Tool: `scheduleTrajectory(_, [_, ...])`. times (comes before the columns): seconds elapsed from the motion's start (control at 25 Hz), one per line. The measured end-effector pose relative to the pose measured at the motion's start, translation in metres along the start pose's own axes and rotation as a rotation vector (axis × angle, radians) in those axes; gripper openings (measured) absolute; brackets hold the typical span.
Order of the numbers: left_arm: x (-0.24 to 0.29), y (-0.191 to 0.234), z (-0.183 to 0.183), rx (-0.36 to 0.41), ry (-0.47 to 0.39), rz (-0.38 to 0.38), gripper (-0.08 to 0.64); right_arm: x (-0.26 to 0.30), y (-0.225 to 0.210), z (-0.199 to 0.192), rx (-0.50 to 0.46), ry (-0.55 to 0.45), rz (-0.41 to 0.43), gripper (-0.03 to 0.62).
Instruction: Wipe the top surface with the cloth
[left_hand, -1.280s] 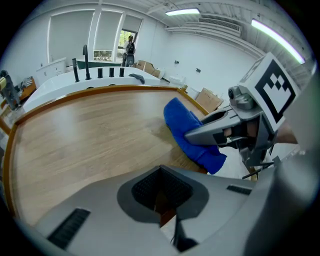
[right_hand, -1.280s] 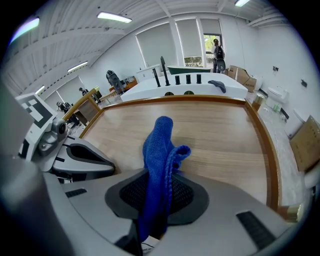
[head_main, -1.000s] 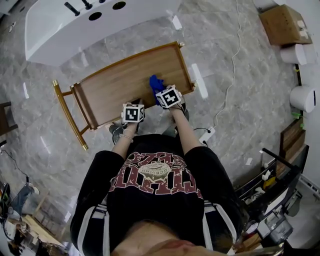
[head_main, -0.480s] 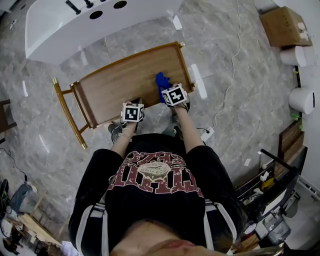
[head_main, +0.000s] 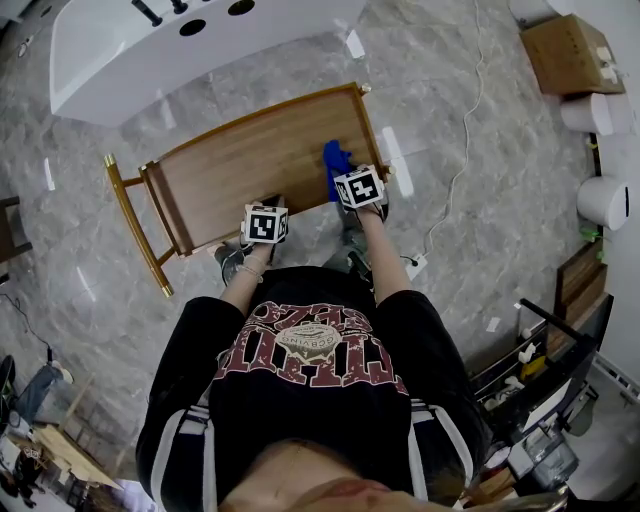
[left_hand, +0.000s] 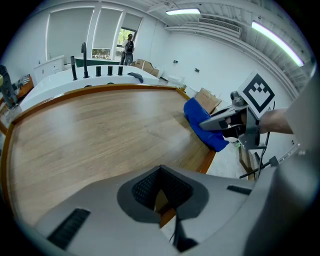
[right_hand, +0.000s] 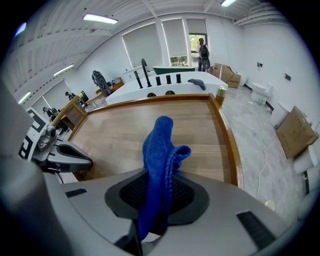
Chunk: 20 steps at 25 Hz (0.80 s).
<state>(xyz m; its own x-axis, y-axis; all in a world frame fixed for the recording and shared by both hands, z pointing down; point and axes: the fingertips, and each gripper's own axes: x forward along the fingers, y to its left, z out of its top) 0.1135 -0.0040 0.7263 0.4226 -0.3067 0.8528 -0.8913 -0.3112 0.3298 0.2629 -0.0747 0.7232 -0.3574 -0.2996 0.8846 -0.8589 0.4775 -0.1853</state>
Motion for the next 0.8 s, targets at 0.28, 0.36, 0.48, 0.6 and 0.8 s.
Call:
scheduleTrajectory(0.28, [0.000, 0.001, -0.001, 0.003, 0.003, 0.002, 0.048, -0.007, -0.023, -0.002, 0.019, 0.012, -0.054, 0.089])
scheduleTrajectory(0.36, [0.000, 0.000, -0.001, 0.004, 0.006, 0.000, 0.048, -0.009, -0.030, -0.004, 0.021, 0.018, -0.074, 0.089])
scheduleTrajectory(0.48, [0.000, -0.001, 0.000, 0.005, 0.007, -0.002, 0.048, -0.014, -0.040, -0.007, 0.013, 0.023, -0.116, 0.089])
scheduleTrajectory(0.6, [0.001, 0.000, -0.001, 0.005, 0.009, -0.001, 0.048, -0.017, -0.048, -0.009, 0.015, 0.026, -0.155, 0.089])
scheduleTrajectory(0.8, [0.002, 0.000, -0.001, 0.005, 0.010, -0.003, 0.048, -0.020, -0.060, -0.009, -0.017, 0.028, -0.207, 0.089])
